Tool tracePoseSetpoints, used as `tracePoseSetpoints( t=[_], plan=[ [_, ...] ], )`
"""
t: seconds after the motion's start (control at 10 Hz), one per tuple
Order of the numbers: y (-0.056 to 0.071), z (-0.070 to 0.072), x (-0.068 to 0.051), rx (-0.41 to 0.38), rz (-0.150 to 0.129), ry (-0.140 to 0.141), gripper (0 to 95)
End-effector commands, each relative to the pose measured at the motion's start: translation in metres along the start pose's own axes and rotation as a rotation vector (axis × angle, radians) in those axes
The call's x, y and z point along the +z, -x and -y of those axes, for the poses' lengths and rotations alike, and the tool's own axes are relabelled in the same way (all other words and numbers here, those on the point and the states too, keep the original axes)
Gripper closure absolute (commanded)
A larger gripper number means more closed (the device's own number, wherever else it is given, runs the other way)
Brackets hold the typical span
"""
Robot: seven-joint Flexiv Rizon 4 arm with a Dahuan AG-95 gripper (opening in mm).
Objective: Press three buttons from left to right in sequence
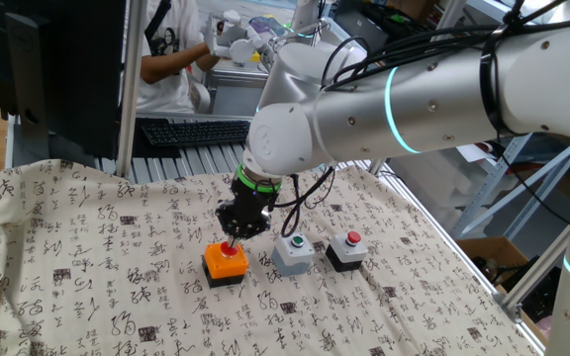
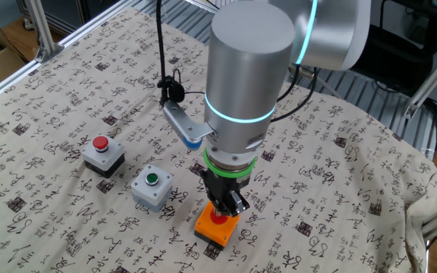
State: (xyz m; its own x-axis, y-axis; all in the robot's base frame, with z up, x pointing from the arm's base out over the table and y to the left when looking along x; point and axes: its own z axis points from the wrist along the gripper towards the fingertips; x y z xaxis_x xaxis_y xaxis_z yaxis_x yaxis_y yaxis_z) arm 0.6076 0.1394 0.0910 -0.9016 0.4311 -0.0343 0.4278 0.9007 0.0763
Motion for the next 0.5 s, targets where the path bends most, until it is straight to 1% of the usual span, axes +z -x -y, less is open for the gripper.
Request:
tracePoseSetpoints(
  t=[0.1, 0.5],
  plan=[
    [0.001, -0.0001, 0.0007, 0.003, 0.0, 0.001, 95.0],
    [0.0034, -0.0025, 0.0046, 0.009, 0.002, -0.002, 95.0]
  ],
)
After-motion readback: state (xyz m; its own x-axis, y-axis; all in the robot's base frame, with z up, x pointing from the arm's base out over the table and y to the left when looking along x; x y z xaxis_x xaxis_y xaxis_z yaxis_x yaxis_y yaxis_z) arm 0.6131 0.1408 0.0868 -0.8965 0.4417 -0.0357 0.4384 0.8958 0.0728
